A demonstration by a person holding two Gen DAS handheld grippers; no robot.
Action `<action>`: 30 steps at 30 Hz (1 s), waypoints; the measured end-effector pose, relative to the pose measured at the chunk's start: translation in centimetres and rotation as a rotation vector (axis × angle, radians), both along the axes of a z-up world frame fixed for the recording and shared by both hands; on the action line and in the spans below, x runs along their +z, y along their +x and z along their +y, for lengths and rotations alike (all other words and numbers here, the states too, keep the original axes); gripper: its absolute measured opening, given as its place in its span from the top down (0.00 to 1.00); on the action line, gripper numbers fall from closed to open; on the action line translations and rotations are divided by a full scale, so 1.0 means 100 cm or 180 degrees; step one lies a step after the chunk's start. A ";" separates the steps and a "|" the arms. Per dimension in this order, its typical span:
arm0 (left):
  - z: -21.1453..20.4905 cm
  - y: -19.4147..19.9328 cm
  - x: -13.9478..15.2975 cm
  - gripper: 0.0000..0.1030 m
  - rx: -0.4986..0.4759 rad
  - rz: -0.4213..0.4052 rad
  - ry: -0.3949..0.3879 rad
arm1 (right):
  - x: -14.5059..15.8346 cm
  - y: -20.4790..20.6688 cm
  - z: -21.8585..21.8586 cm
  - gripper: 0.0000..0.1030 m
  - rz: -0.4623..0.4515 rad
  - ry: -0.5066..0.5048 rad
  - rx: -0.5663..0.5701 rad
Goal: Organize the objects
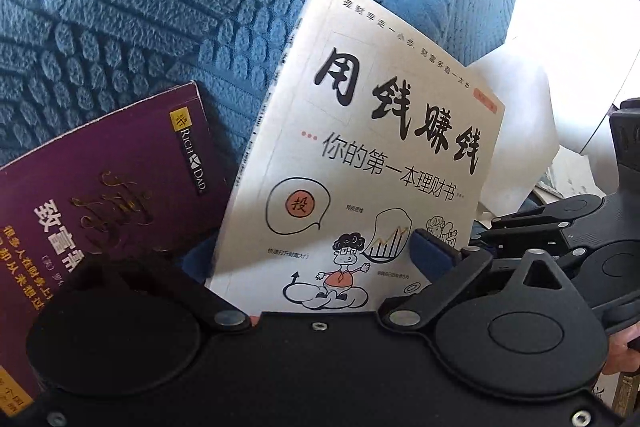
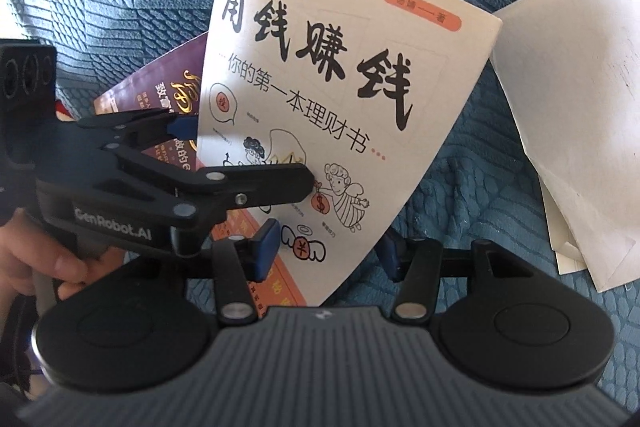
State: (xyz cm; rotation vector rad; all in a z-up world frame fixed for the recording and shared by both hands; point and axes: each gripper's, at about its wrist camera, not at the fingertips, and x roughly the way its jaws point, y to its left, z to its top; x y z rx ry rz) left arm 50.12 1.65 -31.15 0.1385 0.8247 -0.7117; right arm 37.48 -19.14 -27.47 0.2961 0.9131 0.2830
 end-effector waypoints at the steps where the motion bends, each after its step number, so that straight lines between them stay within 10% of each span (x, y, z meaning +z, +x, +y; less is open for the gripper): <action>1: 0.001 0.001 0.001 0.09 0.0038 0.0042 -0.0004 | 0.000 0.000 0.000 0.47 -0.0006 0.0007 -0.0024; 17: 0.045 -0.048 0.055 0.64 0.0547 0.0077 -0.0193 | 0.027 -0.015 -0.005 0.47 -0.0326 0.0207 -0.0048; 30: 0.033 -0.084 0.066 0.72 0.0878 0.0329 -0.0410 | 0.064 -0.024 -0.039 0.57 -0.0656 0.0429 -0.0212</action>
